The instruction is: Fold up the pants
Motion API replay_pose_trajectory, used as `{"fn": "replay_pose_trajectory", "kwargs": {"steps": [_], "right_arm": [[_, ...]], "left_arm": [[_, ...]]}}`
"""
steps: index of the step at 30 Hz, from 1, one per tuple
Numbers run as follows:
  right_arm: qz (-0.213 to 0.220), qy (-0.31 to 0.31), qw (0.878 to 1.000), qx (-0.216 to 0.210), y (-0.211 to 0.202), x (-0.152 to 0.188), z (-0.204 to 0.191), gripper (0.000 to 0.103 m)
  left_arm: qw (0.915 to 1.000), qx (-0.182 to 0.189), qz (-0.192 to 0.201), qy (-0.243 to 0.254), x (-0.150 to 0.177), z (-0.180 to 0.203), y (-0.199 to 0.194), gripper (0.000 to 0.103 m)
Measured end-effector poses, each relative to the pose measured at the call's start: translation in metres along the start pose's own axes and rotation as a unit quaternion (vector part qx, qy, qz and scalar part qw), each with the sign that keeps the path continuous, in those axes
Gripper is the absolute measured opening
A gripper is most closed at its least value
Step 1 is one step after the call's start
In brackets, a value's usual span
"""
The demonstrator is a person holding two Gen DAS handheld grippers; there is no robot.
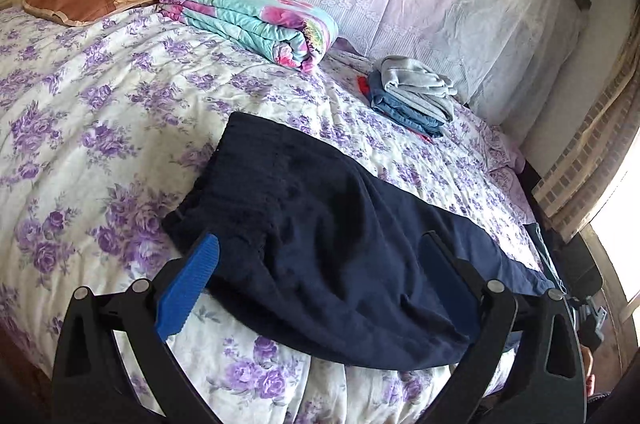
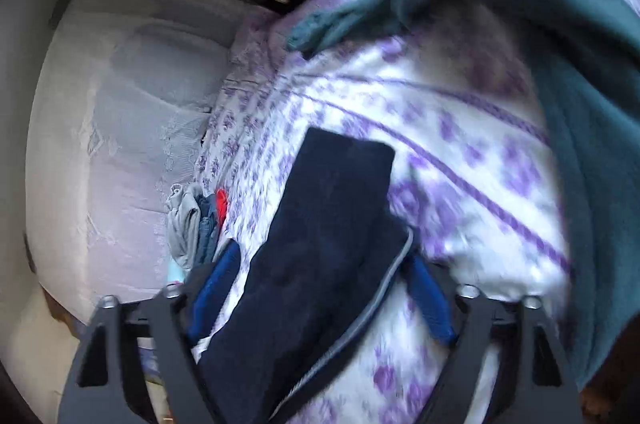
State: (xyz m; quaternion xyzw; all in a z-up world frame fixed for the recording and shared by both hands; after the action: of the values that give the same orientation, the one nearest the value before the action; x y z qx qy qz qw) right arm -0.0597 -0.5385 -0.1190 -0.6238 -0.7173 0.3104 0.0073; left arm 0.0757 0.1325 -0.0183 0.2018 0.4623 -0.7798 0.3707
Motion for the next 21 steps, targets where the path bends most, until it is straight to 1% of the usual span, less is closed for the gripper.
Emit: {"fn": "replay_pose_trajectory", "kwargs": {"steps": [1, 2, 5, 7, 8, 9, 10, 12, 13, 14, 15, 16, 17, 18, 19, 20, 21], "right_arm": [[-0.004, 0.002, 1.000, 0.000, 0.005, -0.001, 0.004, 0.027], [-0.001, 0.006, 1.000, 0.003, 0.009, 0.001, 0.008, 0.024], [0.012, -0.020, 1.000, 0.004, 0.005, -0.001, 0.002, 0.023], [0.003, -0.006, 1.000, 0.005, 0.006, -0.002, 0.005, 0.024], [-0.007, 0.011, 1.000, 0.003, 0.007, -0.004, 0.009, 0.023], [-0.008, 0.021, 1.000, 0.002, 0.003, -0.005, 0.011, 0.024], [0.007, 0.020, 1.000, 0.010, -0.005, -0.009, 0.008, 0.024], [0.078, -0.017, 0.996, 0.037, -0.032, -0.018, -0.006, 0.035], [0.105, -0.034, 0.993, 0.041, -0.043, -0.021, -0.013, 0.039], [0.134, -0.061, 0.988, 0.039, -0.056, -0.025, -0.029, 0.051], [0.140, -0.076, 0.987, 0.028, -0.059, -0.027, -0.040, 0.058], [0.124, -0.099, 0.987, 0.004, -0.054, -0.026, -0.059, 0.061], [0.069, -0.131, 0.988, -0.037, -0.036, -0.020, -0.087, 0.066], [0.019, -0.147, 0.986, -0.071, -0.019, -0.011, -0.106, 0.068], [-0.057, -0.160, 0.979, -0.117, 0.007, 0.005, -0.130, 0.068], [-0.115, -0.164, 0.969, -0.144, 0.026, 0.018, -0.146, 0.068], [-0.198, -0.165, 0.949, -0.179, 0.053, 0.039, -0.167, 0.068]], "left_arm": [[1.0000, -0.004, 0.002, 0.003, 0.001, 0.000, -0.001, 0.098], [1.0000, -0.007, 0.002, 0.005, 0.001, -0.001, -0.001, 0.098], [1.0000, -0.007, 0.000, 0.005, 0.004, -0.003, -0.003, 0.098], [1.0000, 0.003, 0.000, 0.003, 0.005, -0.002, -0.004, 0.098], [1.0000, 0.007, -0.001, 0.003, 0.006, -0.001, -0.004, 0.098], [0.9999, 0.013, -0.003, 0.004, 0.006, 0.002, -0.005, 0.098], [0.9997, 0.023, -0.007, 0.011, 0.007, 0.008, -0.006, 0.098], [0.9987, 0.040, -0.008, 0.031, 0.009, 0.023, -0.009, 0.098], [0.9977, 0.047, -0.007, 0.048, 0.010, 0.034, -0.010, 0.098], [0.9966, 0.053, -0.009, 0.063, 0.012, 0.045, -0.009, 0.098], [0.9953, 0.061, -0.015, 0.074, 0.015, 0.055, -0.005, 0.098], [0.9931, 0.075, -0.031, 0.085, 0.019, 0.068, 0.002, 0.098], [0.9898, 0.093, -0.052, 0.095, 0.024, 0.082, 0.013, 0.098], [0.9875, 0.102, -0.065, 0.101, 0.029, 0.092, 0.020, 0.098], [0.9840, 0.109, -0.084, 0.114, 0.035, 0.107, 0.033, 0.098], [0.9812, 0.109, -0.097, 0.126, 0.041, 0.117, 0.043, 0.098], [0.9781, 0.107, -0.110, 0.141, 0.048, 0.128, 0.052, 0.098]]}}
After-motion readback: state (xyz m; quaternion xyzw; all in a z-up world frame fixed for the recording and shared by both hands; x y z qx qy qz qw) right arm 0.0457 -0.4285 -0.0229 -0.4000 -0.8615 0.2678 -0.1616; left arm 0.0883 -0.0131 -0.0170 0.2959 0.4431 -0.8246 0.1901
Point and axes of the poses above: each gripper's, at about its wrist camera, not at the fingertips, and y roughly the way its jaws point, z to its right, x to its underside, the point moved 7 cm from there along y, roughly the way its jaws point, and after that the axes turned 2 degrees about -y, right-handed, at the moved point
